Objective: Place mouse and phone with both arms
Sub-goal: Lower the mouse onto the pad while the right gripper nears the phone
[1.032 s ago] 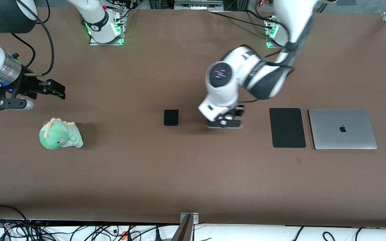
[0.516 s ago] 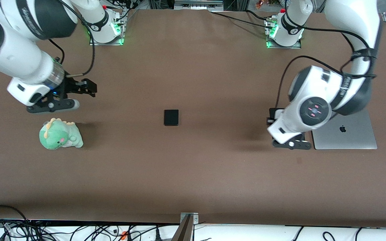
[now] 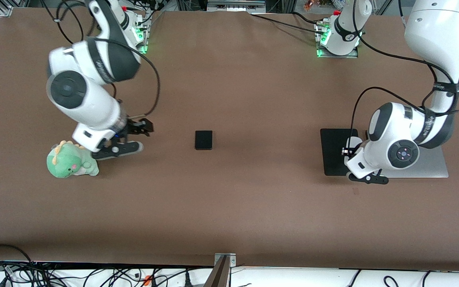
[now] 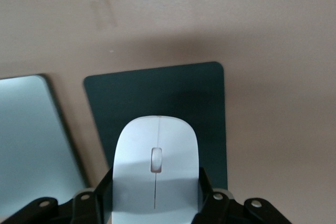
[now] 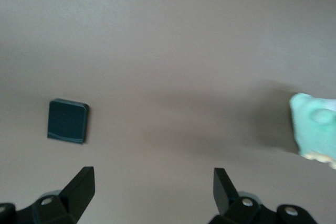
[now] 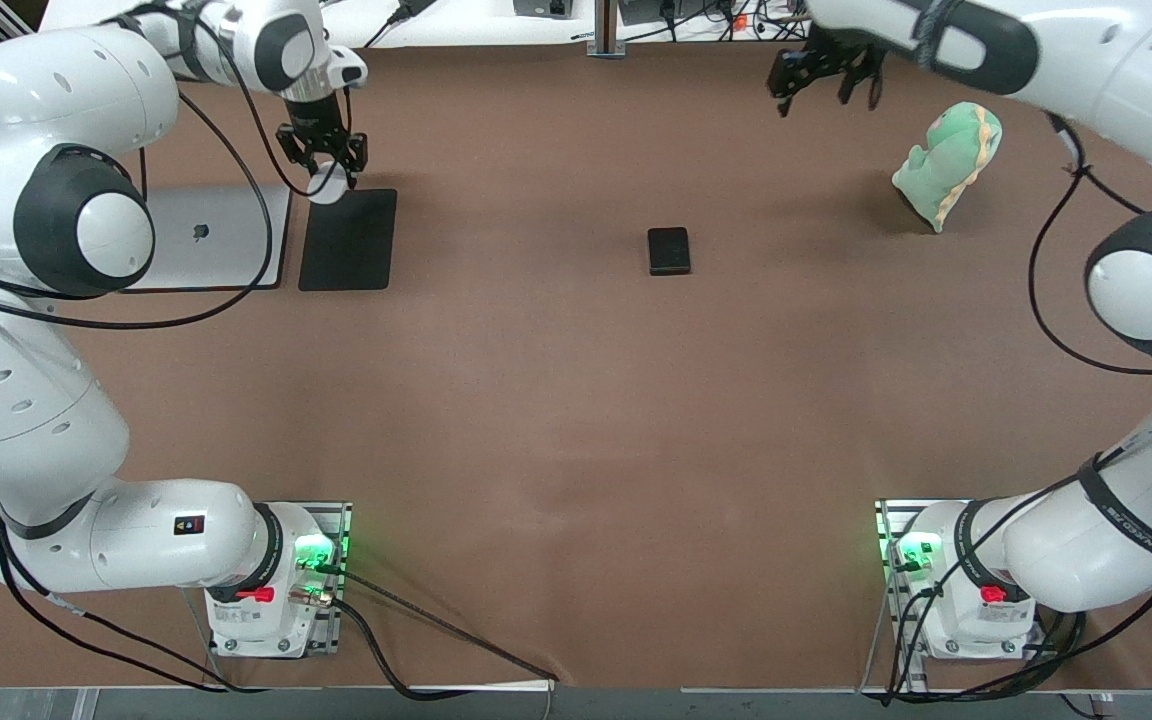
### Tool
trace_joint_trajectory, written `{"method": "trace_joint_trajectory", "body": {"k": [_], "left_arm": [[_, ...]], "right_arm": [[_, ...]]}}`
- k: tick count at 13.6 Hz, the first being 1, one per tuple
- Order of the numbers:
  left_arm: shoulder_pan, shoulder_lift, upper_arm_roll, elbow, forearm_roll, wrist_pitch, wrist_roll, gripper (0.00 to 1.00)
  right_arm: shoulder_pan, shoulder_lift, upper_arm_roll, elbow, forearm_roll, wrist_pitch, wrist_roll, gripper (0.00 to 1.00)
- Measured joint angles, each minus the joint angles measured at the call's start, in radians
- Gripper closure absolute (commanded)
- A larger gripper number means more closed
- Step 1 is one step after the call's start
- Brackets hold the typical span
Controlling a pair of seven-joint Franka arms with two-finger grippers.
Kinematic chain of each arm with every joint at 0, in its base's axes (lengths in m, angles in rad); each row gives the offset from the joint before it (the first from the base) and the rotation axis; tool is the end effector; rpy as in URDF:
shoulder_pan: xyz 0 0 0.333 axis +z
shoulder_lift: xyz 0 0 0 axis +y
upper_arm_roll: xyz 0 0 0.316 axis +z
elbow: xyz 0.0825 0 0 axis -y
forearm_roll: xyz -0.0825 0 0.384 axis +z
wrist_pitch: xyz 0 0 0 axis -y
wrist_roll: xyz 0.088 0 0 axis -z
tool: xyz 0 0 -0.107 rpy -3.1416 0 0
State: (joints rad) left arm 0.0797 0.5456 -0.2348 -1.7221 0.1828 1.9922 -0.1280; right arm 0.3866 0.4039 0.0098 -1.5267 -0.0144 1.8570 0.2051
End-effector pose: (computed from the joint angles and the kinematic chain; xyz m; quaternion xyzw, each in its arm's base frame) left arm 0.6346 -0.0756 0.2580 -0.9903 0.0528 0.1243 0.0336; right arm 0.6173 0.2562 0.4200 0.9946 0.0974 -0.0337 0.0156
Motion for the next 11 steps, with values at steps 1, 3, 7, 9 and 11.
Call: {"method": "trace_joint_trajectory", "body": {"k": [1, 3, 7, 9, 11], "left_arm": [[0.001, -0.015, 0.0, -0.061, 0.0, 0.075, 0.0, 0.71], [0.006, -0.034, 0.001, -0.165, 0.007, 0.212, 0.0, 0.71], [0.046, -0.038, 0.002, -0.271, 0.016, 0.331, 0.0, 0.71], [0.06, -0.038, 0.002, -0.296, 0.016, 0.372, 0.001, 0.69], [0.063, -0.038, 0.002, -0.32, 0.017, 0.418, 0.001, 0.68]], "right_arm": [[0.022, 0.03, 0.0, 0.0, 0.0, 0.033, 0.048, 0.0], [0.068, 0.082, 0.001, 0.0, 0.0, 0.095, 0.166, 0.0], [0.147, 0.175, 0.002, 0.0, 0.0, 0.21, 0.387, 0.0], [0.177, 0.212, 0.002, -0.001, 0.0, 0.259, 0.463, 0.0], [0.21, 0.246, 0.002, -0.013, 0.0, 0.336, 0.539, 0.0]]}}
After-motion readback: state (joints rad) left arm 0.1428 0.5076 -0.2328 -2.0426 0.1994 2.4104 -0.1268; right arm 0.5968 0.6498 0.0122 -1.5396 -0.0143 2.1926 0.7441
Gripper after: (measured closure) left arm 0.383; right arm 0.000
